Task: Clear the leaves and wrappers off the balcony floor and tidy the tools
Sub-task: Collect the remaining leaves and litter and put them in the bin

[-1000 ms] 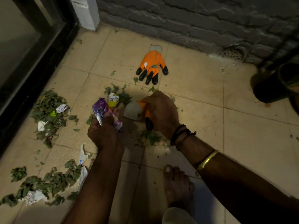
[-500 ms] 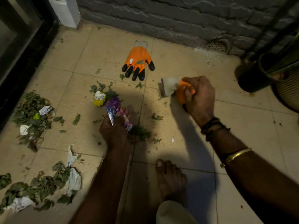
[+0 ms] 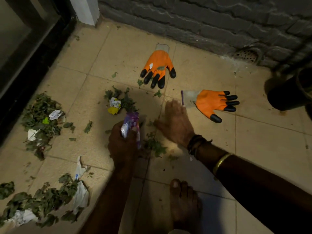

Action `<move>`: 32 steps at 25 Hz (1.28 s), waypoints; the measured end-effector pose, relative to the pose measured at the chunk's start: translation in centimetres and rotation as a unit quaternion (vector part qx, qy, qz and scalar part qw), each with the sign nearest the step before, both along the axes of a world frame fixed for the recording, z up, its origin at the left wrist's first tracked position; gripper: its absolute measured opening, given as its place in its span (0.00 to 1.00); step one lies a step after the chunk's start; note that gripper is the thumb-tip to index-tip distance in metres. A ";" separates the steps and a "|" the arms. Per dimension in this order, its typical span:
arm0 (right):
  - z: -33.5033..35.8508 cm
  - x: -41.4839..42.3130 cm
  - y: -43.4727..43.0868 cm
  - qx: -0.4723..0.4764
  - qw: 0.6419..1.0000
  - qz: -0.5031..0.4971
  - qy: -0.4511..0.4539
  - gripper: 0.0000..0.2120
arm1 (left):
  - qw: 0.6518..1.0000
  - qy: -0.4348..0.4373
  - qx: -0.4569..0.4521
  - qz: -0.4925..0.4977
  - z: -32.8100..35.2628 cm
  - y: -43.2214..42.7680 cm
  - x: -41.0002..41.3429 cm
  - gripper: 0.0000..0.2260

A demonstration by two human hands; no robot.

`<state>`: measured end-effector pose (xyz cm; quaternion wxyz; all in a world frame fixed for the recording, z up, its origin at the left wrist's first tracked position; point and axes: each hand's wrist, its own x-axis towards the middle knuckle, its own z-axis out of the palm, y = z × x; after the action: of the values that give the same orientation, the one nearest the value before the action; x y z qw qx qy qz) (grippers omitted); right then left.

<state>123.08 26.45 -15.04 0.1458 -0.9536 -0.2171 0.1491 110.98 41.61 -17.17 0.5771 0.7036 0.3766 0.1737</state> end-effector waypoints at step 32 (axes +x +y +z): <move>2.3 12.2 7.2 0.162 0.976 0.116 -0.090 0.12 | 0.969 0.012 0.243 -0.046 1.9 5.4 7.8 0.11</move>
<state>135.33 33.61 -12.70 0.2601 -0.8951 -0.3599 0.0412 118.78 47.01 -15.25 0.3920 0.8411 0.2974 0.2246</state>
